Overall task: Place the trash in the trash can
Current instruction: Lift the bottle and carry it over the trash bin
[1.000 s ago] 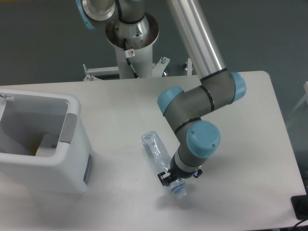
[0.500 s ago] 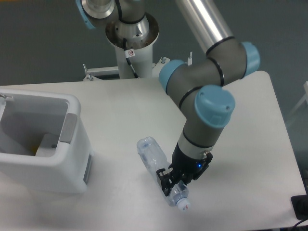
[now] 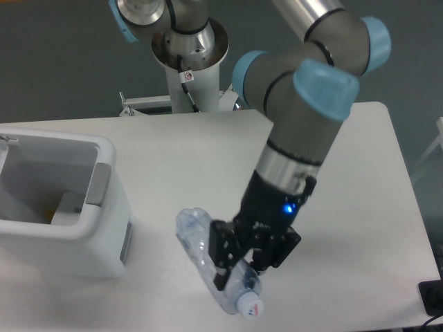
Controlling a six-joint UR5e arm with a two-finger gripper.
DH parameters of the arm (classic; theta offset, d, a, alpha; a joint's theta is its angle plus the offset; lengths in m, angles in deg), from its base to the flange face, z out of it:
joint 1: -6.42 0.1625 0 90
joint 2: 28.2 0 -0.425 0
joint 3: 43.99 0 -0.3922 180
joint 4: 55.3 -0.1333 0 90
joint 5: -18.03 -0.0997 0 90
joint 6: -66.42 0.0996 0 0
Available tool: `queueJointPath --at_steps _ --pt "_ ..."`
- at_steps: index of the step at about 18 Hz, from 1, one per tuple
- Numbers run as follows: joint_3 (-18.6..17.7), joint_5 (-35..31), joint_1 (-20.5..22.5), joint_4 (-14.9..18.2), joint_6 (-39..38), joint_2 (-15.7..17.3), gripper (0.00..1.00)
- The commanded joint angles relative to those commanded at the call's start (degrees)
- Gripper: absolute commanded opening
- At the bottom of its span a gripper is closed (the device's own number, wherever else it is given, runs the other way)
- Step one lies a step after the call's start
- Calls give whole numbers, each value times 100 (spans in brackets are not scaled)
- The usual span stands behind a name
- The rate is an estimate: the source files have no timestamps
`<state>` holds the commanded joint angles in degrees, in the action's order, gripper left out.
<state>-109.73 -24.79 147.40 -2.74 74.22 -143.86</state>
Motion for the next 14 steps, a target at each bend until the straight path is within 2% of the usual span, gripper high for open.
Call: queueJointPath --at_steps 2,6,14 --pt "0 535 26 -44 335 88 52" --pt "9 941 -70 -106 547 193 52" --pt "-79 1013 -1028 -115 591 606 53"
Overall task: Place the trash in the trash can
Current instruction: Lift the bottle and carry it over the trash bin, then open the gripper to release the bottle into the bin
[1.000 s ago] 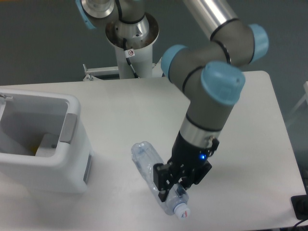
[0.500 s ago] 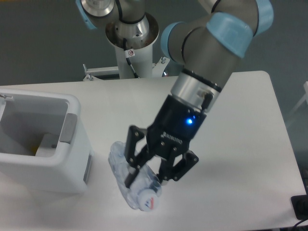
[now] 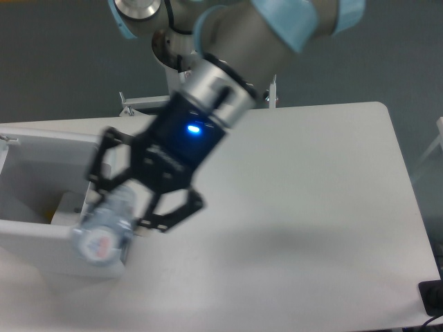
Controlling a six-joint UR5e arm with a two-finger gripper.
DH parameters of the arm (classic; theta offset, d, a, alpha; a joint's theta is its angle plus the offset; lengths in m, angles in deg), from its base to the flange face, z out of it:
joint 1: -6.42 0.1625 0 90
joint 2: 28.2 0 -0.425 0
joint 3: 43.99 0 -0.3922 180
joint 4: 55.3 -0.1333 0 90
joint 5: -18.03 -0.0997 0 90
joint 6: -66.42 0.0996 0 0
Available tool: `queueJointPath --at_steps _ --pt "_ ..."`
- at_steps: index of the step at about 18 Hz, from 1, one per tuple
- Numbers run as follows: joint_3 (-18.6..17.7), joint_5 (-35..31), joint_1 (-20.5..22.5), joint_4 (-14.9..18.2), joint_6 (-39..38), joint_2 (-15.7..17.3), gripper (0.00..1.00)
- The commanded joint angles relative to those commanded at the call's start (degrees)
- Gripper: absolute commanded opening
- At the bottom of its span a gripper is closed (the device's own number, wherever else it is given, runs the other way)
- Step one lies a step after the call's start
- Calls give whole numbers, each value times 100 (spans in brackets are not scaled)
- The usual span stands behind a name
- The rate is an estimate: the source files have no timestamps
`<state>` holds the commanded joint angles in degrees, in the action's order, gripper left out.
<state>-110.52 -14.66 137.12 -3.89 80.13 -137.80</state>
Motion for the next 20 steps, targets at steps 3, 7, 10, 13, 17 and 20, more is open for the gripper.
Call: queueJointPath --at_steps 3,7,10,13,17,20 --pt "-254 -35 -254 0 228 97 57" --pt "-860 -62 -422 -9 1052 308 71" --pt "-1072 -62 -449 -26 1300 317 84" --pt "-1125 -62 -466 -18 1503 326 98" --pt "-1125 -62 -458 -9 1503 300 99" --pt "-1116 -70 -370 -9 1503 264 100"
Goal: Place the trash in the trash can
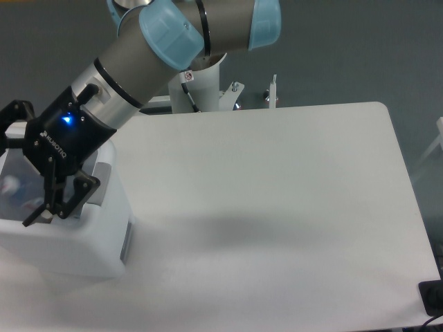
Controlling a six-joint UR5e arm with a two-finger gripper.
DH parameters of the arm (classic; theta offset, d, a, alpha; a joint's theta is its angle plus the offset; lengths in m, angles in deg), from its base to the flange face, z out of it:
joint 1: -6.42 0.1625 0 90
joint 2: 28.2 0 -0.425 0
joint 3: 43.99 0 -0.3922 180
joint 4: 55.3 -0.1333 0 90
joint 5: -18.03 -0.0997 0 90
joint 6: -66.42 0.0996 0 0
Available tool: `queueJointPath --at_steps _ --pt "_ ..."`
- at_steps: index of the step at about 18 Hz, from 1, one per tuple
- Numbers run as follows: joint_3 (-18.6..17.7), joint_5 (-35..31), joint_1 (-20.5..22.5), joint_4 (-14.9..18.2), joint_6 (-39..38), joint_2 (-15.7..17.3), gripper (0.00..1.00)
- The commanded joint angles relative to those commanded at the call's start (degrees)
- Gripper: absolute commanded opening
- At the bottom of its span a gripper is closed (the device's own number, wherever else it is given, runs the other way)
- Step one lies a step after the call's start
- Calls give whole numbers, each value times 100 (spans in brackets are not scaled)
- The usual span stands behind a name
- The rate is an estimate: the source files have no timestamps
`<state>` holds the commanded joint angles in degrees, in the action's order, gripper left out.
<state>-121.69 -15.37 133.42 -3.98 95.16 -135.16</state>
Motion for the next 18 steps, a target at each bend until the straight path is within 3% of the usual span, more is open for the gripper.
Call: queueJointPath --at_steps 11,14,18 --pt "-316 -9 1660 0 140 -439 100" --pt "-369 -683 2082 17 579 -545 100" --pt "-474 -2061 2180 44 598 -606 100"
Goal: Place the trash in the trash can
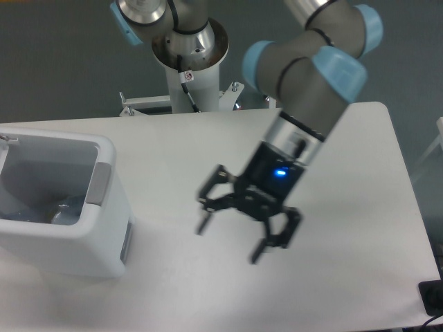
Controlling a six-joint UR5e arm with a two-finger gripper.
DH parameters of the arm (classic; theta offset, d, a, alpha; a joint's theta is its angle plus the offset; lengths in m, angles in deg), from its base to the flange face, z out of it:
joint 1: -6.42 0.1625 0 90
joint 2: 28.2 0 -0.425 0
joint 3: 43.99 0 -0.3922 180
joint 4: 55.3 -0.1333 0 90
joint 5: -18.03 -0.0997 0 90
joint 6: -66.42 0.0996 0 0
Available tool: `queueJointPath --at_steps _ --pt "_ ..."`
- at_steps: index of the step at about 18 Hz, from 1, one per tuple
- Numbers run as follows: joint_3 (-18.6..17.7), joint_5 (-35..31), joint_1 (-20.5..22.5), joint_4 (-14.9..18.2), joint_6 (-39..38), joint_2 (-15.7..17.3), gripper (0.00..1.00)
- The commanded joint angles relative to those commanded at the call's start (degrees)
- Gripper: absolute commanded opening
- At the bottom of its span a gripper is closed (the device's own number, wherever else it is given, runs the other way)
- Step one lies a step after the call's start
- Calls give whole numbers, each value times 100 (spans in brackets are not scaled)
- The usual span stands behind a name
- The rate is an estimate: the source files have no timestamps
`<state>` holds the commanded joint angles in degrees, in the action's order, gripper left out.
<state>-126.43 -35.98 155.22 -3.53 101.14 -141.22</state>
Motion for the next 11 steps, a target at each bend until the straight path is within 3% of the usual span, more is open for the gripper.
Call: queueJointPath --at_steps 2,6,11 --pt "-36 -678 0 0 9 -87 100" --pt "25 -1348 52 0 122 -299 100" --pt "-62 -1682 281 131 1369 -343 100"
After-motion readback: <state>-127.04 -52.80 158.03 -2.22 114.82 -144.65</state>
